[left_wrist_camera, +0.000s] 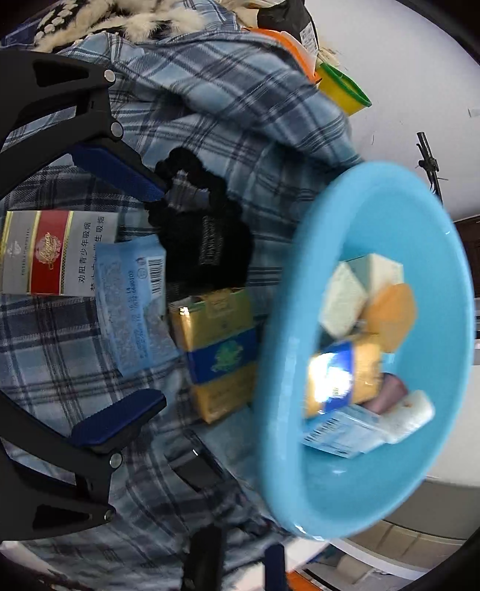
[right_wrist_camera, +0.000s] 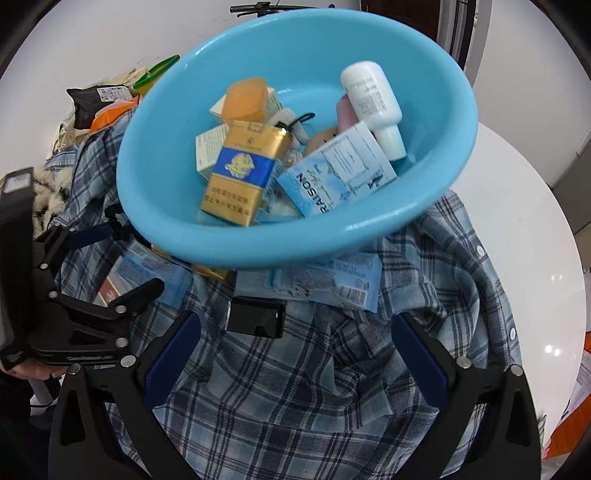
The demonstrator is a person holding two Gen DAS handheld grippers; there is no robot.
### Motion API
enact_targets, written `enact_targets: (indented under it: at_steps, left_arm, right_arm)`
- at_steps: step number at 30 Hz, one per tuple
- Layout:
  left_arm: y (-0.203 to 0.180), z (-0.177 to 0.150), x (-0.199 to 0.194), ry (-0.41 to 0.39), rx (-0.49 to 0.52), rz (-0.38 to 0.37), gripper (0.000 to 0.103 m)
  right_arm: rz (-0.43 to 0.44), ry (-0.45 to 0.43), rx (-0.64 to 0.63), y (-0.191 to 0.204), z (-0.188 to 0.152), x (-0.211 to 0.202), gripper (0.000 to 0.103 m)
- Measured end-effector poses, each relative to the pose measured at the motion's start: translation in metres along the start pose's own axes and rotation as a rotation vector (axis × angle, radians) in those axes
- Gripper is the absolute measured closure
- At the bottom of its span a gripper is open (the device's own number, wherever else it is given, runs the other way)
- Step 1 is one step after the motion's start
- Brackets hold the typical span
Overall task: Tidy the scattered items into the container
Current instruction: 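Lower the left tool toward a light blue packet while the right tool approaches another blue packet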
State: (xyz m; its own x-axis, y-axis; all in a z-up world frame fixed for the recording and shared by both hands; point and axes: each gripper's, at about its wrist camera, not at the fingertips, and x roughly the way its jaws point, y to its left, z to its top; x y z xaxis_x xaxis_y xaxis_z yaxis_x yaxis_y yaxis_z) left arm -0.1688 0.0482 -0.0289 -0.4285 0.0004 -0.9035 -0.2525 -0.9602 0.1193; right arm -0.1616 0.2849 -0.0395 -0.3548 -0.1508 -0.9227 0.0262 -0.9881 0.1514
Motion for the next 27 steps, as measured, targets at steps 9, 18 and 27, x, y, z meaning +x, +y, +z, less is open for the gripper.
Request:
enact_targets:
  at_steps: [9, 18, 27]
  left_arm:
    - [-0.005, -0.01, 0.015, 0.009, 0.063, 0.071, 0.0]
    - [0.004, -0.015, 0.003, -0.009, 0.085, -0.059, 0.031]
    - [0.041, -0.031, -0.03, 0.014, 0.088, -0.176, 0.057]
  right_arm:
    - [0.002, 0.0, 0.008, -0.002, -0.003, 0.002, 0.0]
    - [-0.001, -0.002, 0.026, -0.008, -0.002, 0.0, 0.0]
    - [0.019, -0.003, 0.036, -0.009, -0.001, 0.0, 0.0]
